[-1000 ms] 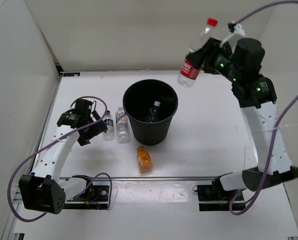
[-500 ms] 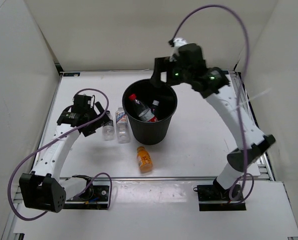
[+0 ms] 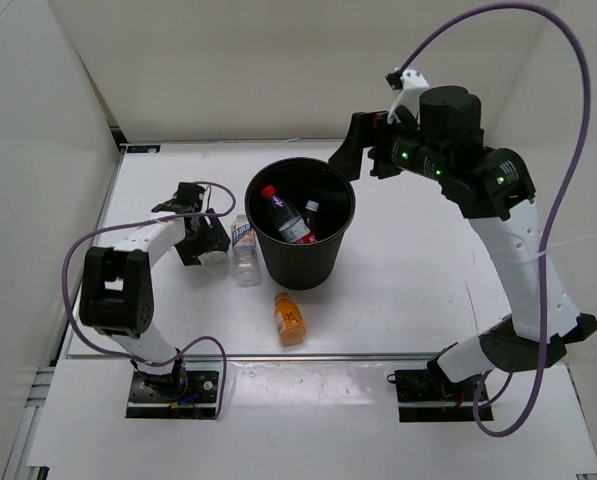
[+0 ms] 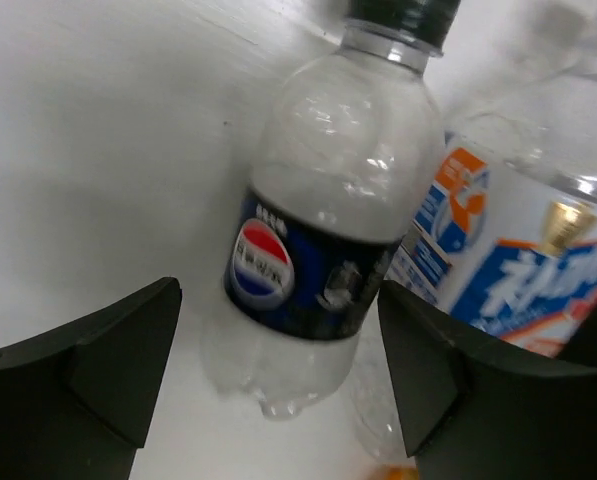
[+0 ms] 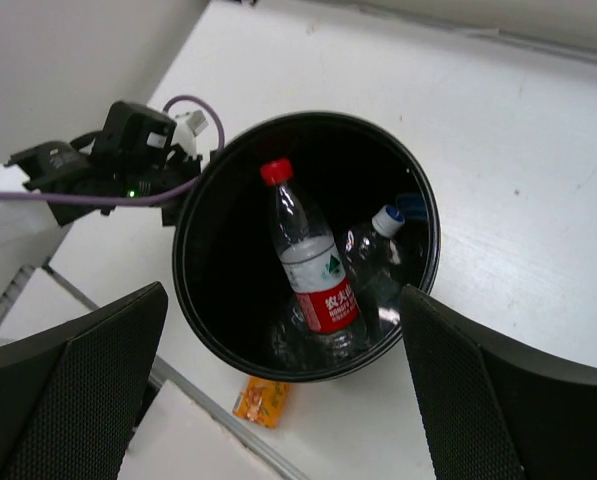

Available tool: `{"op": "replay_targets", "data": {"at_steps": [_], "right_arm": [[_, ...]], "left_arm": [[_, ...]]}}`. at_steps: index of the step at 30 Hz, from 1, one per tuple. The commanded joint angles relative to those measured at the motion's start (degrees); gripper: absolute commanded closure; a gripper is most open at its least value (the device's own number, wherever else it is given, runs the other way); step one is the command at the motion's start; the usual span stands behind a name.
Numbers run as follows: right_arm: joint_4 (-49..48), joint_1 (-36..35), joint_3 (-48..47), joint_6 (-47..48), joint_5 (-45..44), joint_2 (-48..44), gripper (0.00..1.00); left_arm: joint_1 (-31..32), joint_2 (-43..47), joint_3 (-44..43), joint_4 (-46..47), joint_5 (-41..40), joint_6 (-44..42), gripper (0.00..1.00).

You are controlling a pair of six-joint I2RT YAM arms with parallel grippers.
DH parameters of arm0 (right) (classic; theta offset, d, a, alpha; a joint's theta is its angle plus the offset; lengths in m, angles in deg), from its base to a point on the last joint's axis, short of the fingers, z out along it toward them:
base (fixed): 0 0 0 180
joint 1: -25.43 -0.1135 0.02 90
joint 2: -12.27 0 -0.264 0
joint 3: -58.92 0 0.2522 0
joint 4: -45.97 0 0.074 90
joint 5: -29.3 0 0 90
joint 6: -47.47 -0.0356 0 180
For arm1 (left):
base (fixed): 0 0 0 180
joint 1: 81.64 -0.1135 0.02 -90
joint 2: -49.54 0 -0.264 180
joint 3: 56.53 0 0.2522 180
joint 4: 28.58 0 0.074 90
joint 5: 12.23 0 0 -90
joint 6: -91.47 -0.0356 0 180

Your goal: Put the plastic bottles in the bin

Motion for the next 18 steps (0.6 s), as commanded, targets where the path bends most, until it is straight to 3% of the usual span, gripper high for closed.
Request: {"op": "replay_targets", "data": {"at_steps": [1,3,5,8,12,15,18], "right_arm": [[3.19,-0.15,-0.41,0.6,1.94,-0.01,0.0],[3.2,-0.15,0.29,0.6,1.94,-0.53,0.0],[3.2,-0.15,0.9,1.13,1.23,-0.54,0.0],[3.2,-0.15,0.91,1.65,0.62,-0.54,0.0],[2.67,0.37,2.22,1.65,0.62,-0.54,0.0],[1.62,0.9,5.03,1.65,0.62,-1.76,0.0],[0.12,2.65,10.3,-0.63,1.23,-3.6,0.0]], "left_arm": [[-0.1,-2.78,-1.98,3.08,1.73,-0.77,0.12],[-0.1,-3.92,-1.98,3.09,2.96,-0.77,0.2],[-0.1,-3.93,-1.46,3.09,2.96,-0.77,0.38],[0.43,-3.93,0.56,3.09,3.67,-1.3,0.53],[0.43,5.36,1.02,-1.36,1.3,-0.25,0.54],[1.13,16.79,-5.91,-6.65,-3.09,1.77,0.53],[2.0,23.75,-16.8,-8.51,-0.74,1.25,0.48]]}}
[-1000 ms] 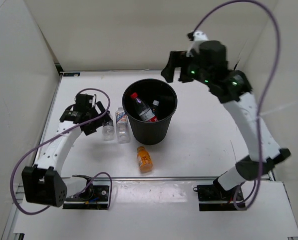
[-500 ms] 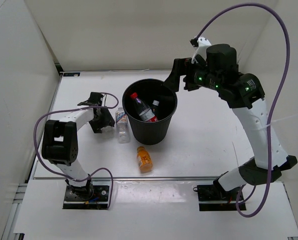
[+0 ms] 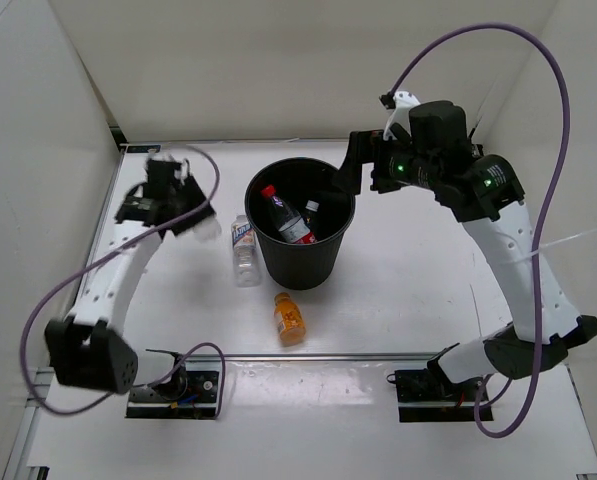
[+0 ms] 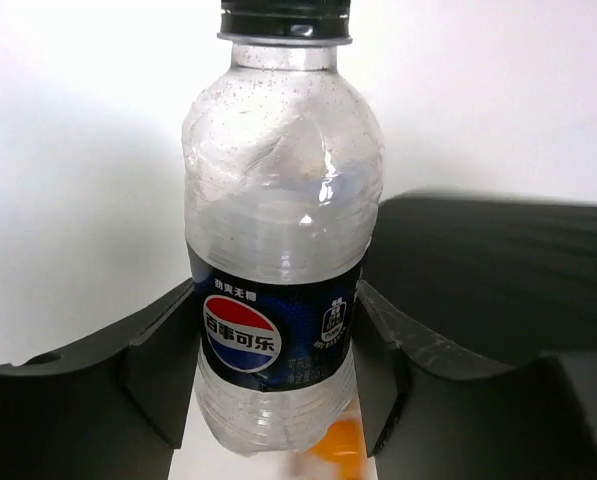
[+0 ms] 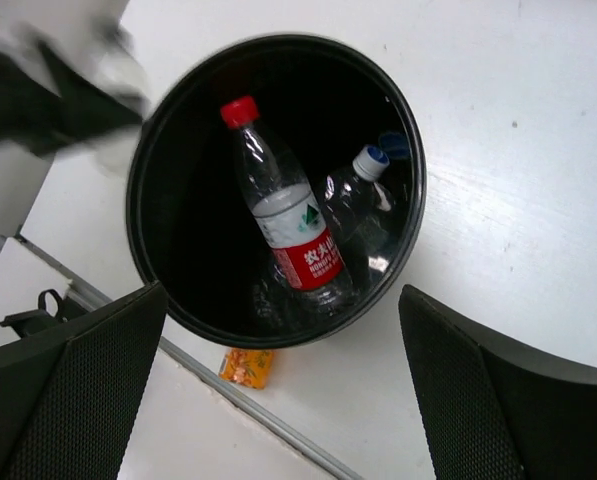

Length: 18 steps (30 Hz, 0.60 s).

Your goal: Put the plastic bottles in the bin

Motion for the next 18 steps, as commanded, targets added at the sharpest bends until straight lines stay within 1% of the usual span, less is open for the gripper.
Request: {"op": "replay_targets", "data": {"at_steps": [1,2,4,5,7,9,10,11,12,13,14,15,16,18], "right_arm": [[-3.0,2.0,4.95,-1.2,1.47,-3.31,0.0],[-4.14,3.4,8.36,-2.86,2.0,-4.44,0.0],[-6.33,4.98,11.72,-4.97,2.62,-5.77,0.0],[-7.04,5.86,13.3,-7.07,3.84,-6.9,0.0],[-8.28,8.85,16.39,-8.84,6.92,-7.52,0.0],[-8.28,11.49,17.09,-9.46,8.77,-7.53,0.0],[-8.28,12.37,17.1,-10.16,9.56,-7.53,0.0],[-8.28,13.59,17.1,-10.17,10.09,-7.53,0.0],[-8.28,14.22,16.57,-10.17,10.7,-7.53,0.0],[-8.28,15.44,16.57,-10.17,10.71,-7.53,0.0],[-8.28,16.06,15.96,-10.17,11.23,-7.53,0.0],[-8.28,16.59,15.95,-10.17,11.24,-7.53,0.0],[-8.28,17.73,15.95,-10.17,11.24,-8.05,0.0],[-8.28,18.87,15.43,-9.55,11.76,-8.06,0.0]], "left_arm": [[1.7,10.03,-13.63,-0.62,0.08,0.46,0.46],[2.23,10.56,-18.44,-0.62,2.26,0.46,0.46],[4.59,10.56,-21.55,1.39,5.52,-0.07,0.45],[5.74,9.34,-23.31,4.18,9.62,-0.67,0.45],[10.3,5.84,-25.85,6.4,15.17,-2.69,0.44],[14.51,2.76,-27.62,6.41,16.6,-6.11,0.42],[18.19,1.52,-27.63,6.41,16.61,-6.74,0.39],[19.79,-0.49,-27.63,6.41,16.61,-7.27,0.37],[21.2,-1.38,-27.63,6.41,16.61,-7.27,0.37],[23.48,-2.09,-27.63,6.41,16.09,-7.97,0.29],[24.46,-2.62,-27.63,6.41,14.78,-7.98,0.22],[25.16,-3.32,-28.15,6.41,13.89,-7.98,0.09],[25.78,-3.32,-28.94,5.19,12.93,-7.98,0.0],[26.49,-2.27,-32.27,4.13,8.71,-7.98,0.0]]}}
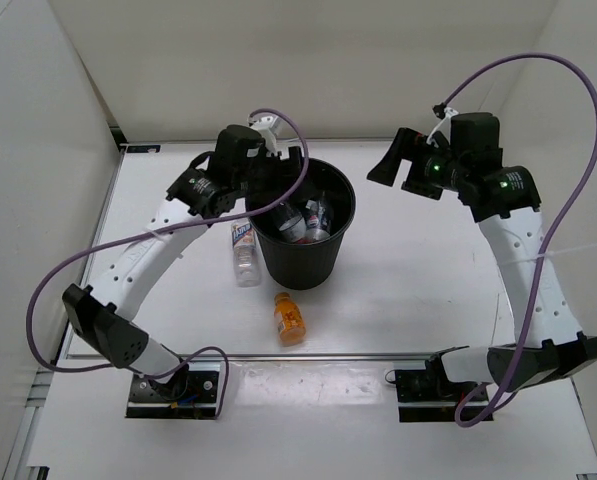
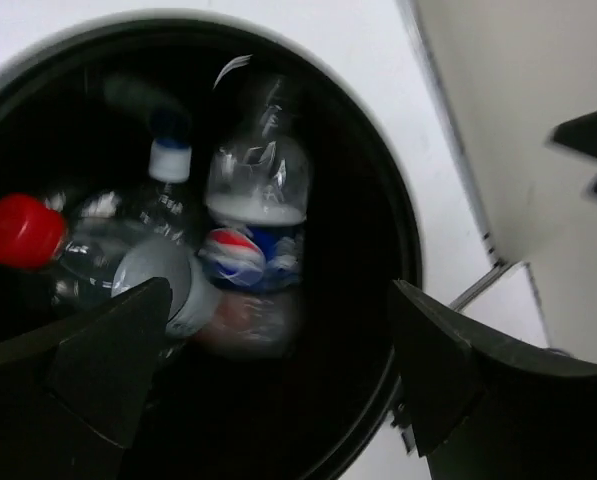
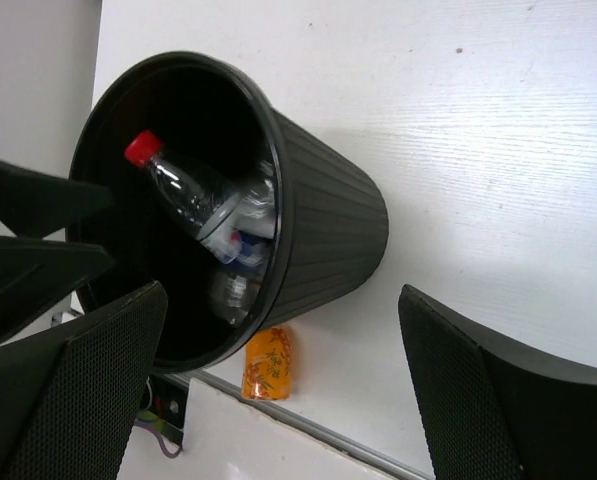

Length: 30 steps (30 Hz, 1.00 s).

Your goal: Put the plastic bottles in the bin

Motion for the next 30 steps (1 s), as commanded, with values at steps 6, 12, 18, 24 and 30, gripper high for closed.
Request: {"op": "replay_targets", "data": {"at_steps": [6,12,18,24,30], "right_arm": [[-1.46,3.94,-0.7,-0.2,3.18,-4.46,0.0],[-0.93,3.94,0.8,-0.2,4.49,-4.99,0.0],[1.52,3.94,-3.06,0.94,6.34,-3.5,0.0],[4.69,3.94,-7.72,2.18,9.06,-2.27,0.0],[6.36,3.94,-8.96,2.7,11.61,-1.12,0.0]], "left_arm": [[-5.65,14.05,4.66,-6.26,-27.52,4.48,0.0],[-19.47,16.51,24.55,0.48,-13.02,7.31,0.0],[-28.59,18.73,41.53,17.51,1.55,3.79,0.0],[-31.43,9.77,46.64,26.95,13.96,2.65,0.0],[-31.43,-0.6,47.17,33.55,19.77,2.03,0.0]]}}
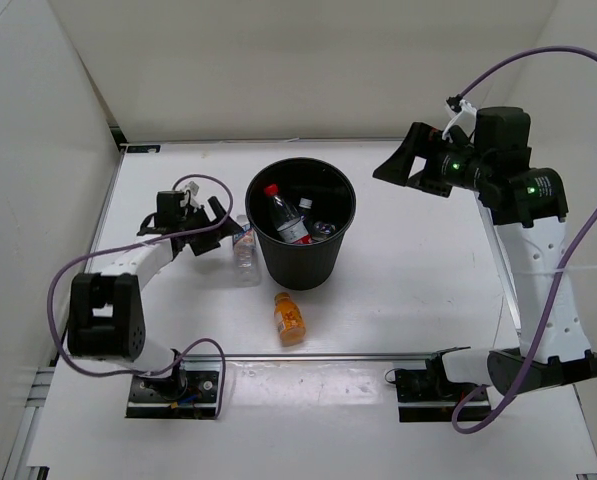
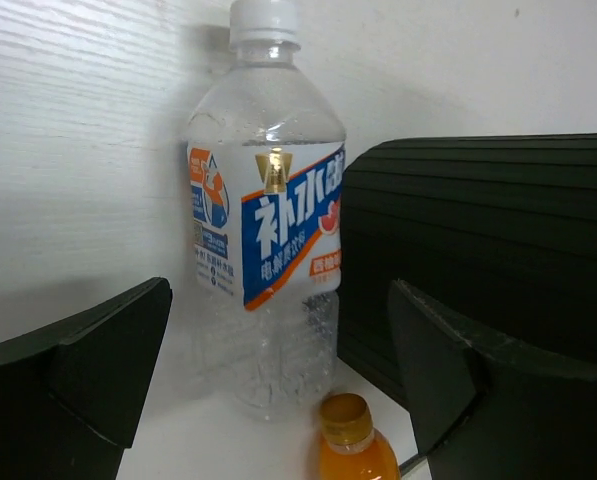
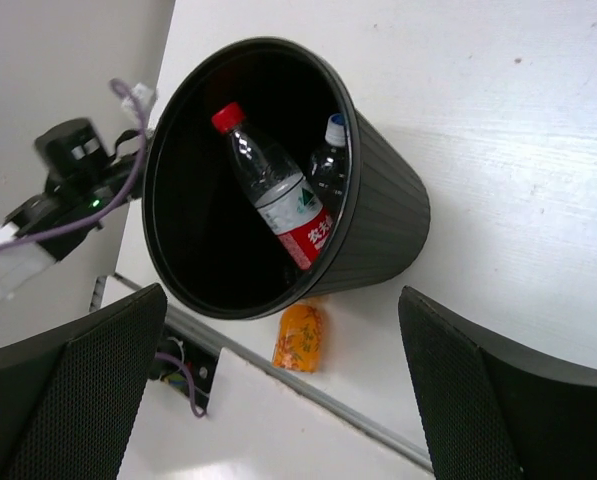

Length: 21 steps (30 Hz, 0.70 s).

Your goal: Put the plastic bottles in the bin

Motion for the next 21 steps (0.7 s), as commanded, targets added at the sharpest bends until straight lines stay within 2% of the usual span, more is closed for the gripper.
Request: {"op": "replay_targets", "data": {"at_steps": [1,8,15,16,19,20,21], "right_arm": [[1.92,0.12,-2.86,1.15,3.31,0.6,0.0],[2.46,0.12,-3.39,1.68,3.31,1.13,0.0],[2.46,0.64,-1.37,2.21,3.31,1.13,0.0],[2.46,0.64,-0.76,1.68,3.31,1.13,0.0],[1.84,0.64,-0.05,1.16,3.31,1.13,0.0],[1.23,0.64,0.47,1.15,3.31,1.13,0.0],[1.23,0.64,0.47,1.15,3.31,1.13,0.0]], "left_arm": [[1.29,-4.02,0.05,6.19,6.09,-1.18,0.0],[5.07,-12.73,-1.89,6.8,6.09,-1.71,0.0],[8.68,-17.29,-3.99,4.28,1.62,-0.48,0.0],[8.68,-17.91,-4.0,3.3,1.61,-0.48,0.12],[9.3,-17.66,-4.53,-0.3,-1.28,-1.01,0.35],[9.3,-16.61,-4.53,-1.36,-2.69,-1.01,0.45],[9.3,-15.12,-4.53,-2.67,-4.53,-1.01,0.45]]}}
